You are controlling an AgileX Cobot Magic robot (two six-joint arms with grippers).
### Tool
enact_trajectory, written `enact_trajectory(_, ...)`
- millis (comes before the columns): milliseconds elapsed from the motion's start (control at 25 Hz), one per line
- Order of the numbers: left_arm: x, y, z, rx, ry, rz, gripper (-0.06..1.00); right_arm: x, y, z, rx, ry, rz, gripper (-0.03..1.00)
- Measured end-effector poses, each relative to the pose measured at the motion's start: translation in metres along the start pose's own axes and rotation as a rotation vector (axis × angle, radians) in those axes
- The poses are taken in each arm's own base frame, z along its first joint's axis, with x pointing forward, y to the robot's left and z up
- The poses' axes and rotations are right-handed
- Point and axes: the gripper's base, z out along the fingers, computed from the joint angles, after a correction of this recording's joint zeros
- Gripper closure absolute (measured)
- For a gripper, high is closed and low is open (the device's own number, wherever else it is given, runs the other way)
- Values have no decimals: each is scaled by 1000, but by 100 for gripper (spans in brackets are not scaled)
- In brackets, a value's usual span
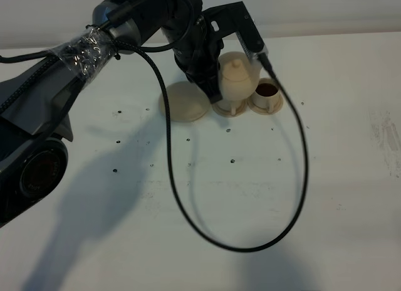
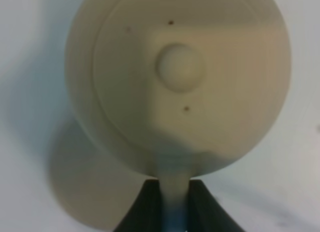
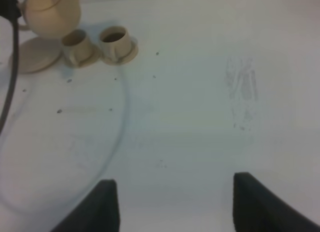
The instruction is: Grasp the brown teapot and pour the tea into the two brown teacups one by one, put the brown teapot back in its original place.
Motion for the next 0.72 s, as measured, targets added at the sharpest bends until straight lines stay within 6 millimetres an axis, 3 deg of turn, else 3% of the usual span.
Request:
enact_trajectory(200,3,-8,0,42,59,-131,84,0,0,0,0,0,0,45)
enact_trajectory(720,-15,-36,0,44,63,-166,84,0,0,0,0,0,0,45)
